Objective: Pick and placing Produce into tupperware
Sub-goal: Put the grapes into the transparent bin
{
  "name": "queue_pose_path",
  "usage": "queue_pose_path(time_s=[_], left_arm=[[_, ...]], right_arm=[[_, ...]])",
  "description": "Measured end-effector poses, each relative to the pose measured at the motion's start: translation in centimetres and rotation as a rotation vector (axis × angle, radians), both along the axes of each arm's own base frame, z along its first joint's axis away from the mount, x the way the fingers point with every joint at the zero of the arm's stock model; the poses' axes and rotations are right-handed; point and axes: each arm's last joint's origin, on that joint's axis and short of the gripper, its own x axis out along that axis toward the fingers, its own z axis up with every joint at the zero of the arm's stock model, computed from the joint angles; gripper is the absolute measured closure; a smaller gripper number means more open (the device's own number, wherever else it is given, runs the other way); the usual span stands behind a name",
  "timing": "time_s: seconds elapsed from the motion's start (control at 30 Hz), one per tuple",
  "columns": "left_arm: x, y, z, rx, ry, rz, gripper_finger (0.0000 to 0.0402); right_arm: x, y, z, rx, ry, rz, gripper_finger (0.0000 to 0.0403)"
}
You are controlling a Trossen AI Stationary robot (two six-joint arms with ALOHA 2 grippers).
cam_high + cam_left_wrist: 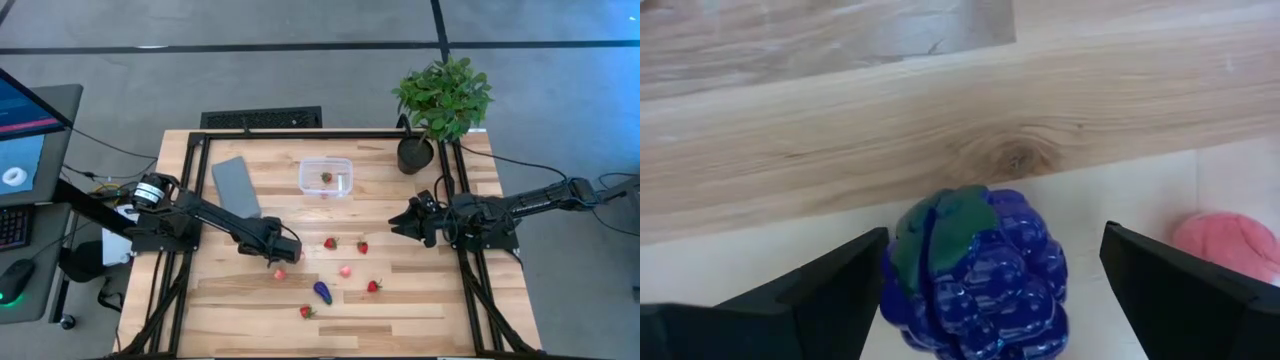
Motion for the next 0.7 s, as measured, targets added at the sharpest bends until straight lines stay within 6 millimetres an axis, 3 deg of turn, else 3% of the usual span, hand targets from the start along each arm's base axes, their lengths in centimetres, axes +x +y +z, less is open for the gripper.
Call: queue_pose_path(time_s=[0.13, 0.5, 0.7], left_arm=[[-0.09, 0.03, -0.01, 0.005, 0.009, 0.001, 0.0057], [-0.11, -0.04, -0.02, -0.018, 0.015, -0.003, 0.0144], [-0.11, -0.04, -0.02, -0.017, 0.015, -0.003, 0.0167]], right_arm=[[0.00, 0.00, 0.00, -0.012, -0.002, 0.001, 0.0143], [0.00, 0.00, 0.00, -0.016, -0.002, 0.002, 0.0143], [0.00, 0.00, 0.00, -0.016, -0.002, 0.002, 0.0143]])
